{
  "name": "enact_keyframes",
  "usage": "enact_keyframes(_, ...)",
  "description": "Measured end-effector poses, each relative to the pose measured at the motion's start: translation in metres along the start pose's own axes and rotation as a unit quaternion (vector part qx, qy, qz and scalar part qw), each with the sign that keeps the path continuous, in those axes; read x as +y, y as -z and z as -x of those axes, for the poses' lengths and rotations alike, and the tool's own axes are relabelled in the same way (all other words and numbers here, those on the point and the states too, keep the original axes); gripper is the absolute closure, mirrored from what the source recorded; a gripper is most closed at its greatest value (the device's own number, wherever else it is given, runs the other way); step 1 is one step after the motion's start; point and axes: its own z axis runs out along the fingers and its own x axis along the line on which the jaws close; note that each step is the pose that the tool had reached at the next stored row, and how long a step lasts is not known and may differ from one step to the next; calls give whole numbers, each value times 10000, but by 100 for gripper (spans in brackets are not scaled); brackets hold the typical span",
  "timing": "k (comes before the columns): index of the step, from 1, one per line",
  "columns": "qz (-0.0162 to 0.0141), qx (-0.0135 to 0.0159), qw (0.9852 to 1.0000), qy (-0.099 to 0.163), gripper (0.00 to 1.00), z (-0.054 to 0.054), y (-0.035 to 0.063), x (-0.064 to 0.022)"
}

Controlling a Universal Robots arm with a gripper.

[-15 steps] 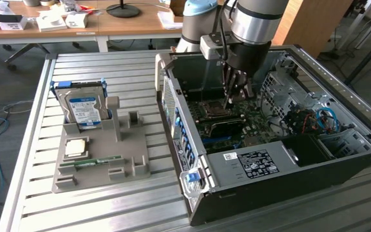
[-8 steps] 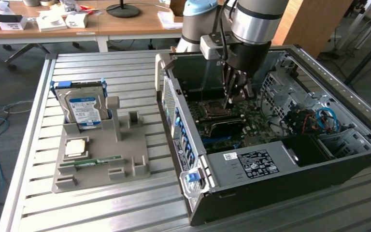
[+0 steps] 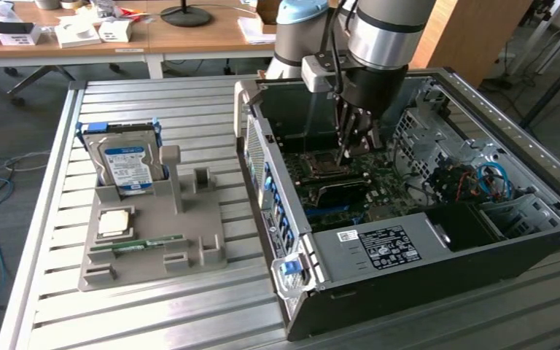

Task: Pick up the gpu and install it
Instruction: 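Press down on the gpu until it lock into place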

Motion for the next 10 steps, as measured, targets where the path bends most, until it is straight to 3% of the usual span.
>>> enact_keyframes(10,0,0,10000,0,89,-1,-75,2)
